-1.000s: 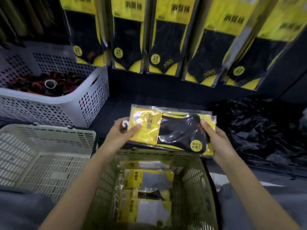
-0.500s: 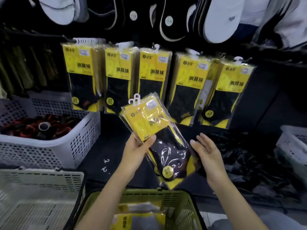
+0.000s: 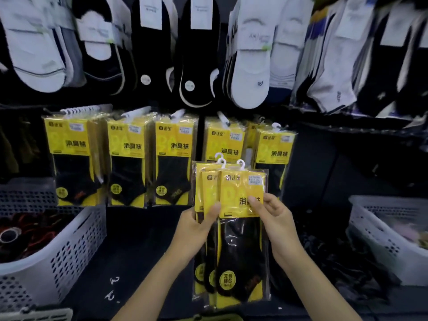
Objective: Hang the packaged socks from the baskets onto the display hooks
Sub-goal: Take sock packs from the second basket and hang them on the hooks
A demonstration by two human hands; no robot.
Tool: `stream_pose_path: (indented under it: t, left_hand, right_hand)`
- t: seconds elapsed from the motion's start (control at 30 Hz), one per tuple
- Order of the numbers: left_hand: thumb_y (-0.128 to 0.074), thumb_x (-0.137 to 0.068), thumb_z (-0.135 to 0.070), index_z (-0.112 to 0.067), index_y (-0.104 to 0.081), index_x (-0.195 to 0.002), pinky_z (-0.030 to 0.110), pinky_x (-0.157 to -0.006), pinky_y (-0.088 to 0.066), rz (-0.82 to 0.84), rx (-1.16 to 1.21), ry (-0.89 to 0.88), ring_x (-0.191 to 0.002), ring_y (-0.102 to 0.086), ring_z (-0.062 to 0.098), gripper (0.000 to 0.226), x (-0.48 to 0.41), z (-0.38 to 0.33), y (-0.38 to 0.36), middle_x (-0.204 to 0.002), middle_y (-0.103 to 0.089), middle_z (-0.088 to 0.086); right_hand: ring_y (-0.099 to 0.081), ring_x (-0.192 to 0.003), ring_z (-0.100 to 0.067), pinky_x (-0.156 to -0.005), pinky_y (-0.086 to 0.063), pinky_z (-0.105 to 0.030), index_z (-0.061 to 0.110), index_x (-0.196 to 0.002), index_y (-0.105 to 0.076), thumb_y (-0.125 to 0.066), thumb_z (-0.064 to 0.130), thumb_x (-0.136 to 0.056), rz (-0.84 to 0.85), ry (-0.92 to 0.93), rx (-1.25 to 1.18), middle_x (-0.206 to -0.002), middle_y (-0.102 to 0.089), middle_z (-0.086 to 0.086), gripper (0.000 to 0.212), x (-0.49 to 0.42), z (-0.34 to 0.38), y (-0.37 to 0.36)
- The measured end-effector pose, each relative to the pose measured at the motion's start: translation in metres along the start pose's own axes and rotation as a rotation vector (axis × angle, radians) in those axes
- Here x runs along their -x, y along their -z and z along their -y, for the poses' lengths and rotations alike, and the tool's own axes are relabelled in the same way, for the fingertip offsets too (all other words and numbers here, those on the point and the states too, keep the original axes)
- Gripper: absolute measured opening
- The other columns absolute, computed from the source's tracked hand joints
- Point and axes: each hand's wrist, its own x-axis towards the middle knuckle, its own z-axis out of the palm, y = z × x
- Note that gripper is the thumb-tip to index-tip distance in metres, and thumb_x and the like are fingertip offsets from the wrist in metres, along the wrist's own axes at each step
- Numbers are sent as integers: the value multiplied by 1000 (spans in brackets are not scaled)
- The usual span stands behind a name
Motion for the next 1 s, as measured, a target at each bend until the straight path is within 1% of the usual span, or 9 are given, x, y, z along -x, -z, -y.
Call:
stream_pose_path:
  t: [0.1, 0.13, 0.23, 0.27, 0.3, 0.33, 0.4, 0.73, 1.0]
  left_hand:
    - [-53, -72, -63, -15, -54, -68, 10, -42, -38, -111, -64, 17, -42, -50, -7, 49, -14, -6, -5, -38, -47, -19]
    - [-54, -75, -60, -17, -61, -75, 17, -46, -43, -121, -51, 1, -57, -61, -11, 44, -19, -8, -6, -52, -63, -19]
    - [-56, -83, -48, -6, -55, -91, 23, -71, -39, -159, -35, -56, -82, -41, -9, 42, -36, -18, -4, -81, -42, -23]
    - [-56, -82, -50, -9, -58, -83, 15, -79, -31, -177, -57, -72, -82, -38, -9, 41, -43, -20, -3, -80, -40, -23]
    - [-55, -78, -55, -16, -57, -68, 17, -48, -44, -183, -80, -82, -49, -59, -9, 40, -48, -24, -3, -46, -60, -15]
    - [-55, -74, -58, -21, -47, -58, 6, -39, -27, -194, -100, -86, -35, -27, -6, 41, -51, -27, -4, -34, -25, -20]
    - [-56, -76, -55, -23, -39, -54, 6, -38, -30, -221, -102, -91, -31, -37, -2, 43, -59, -31, -7, -29, -31, -13]
    - [-58, -78, -53, -21, -56, -62, 6, -43, -36, -243, -17, -129, -39, -46, -4, 35, -80, -28, -13, -37, -47, -13]
    - [-56, -67, -63, -25, -65, -80, 13, -64, -44, -187, 11, -82, -69, -65, 4, 41, -82, -31, -20, -69, -70, -8]
  right_hand:
    - [-70, -96, -19, -85, -55, -29, 8, -97, -67, -69, 23, -84, -163, 3, -20, -102, -74, -8, 21, -13, 2, 23]
    - [-68, -102, -26, -93, -52, -39, 5, -96, -65, -67, 23, -87, -222, 6, -31, -104, -72, -13, 21, -18, 5, 32]
    - [-61, -107, -36, -105, -42, -53, 7, -89, -63, -61, 25, -92, -322, 29, -33, -103, -68, -16, 18, -37, 19, 56]
    - [-62, -105, -33, -105, -41, -53, 11, -86, -64, -60, 24, -93, -340, 42, -19, -101, -68, -13, 15, -43, 26, 61]
    - [-62, -104, -30, -105, -42, -52, 14, -85, -64, -59, 23, -93, -357, 54, -5, -102, -68, -10, 13, -51, 33, 66]
    - [-63, -104, -28, -105, -42, -50, 15, -86, -65, -59, 22, -94, -375, 62, 13, -103, -69, -9, 12, -59, 38, 69]
    - [-64, -106, -27, -103, -45, -48, 14, -90, -66, -58, 21, -94, -389, 68, 41, -106, -70, -8, 12, -75, 46, 73]
    - [-68, -82, -9, -69, -51, -20, 15, -97, -66, -58, 18, -94, -253, 76, 165, -92, -72, 1, 9, -134, 42, 66]
    - [-53, -89, -14, -79, -40, -25, 6, -104, -63, -73, 27, -83, -609, -64, 295, -101, -63, -3, 31, -160, 23, 74]
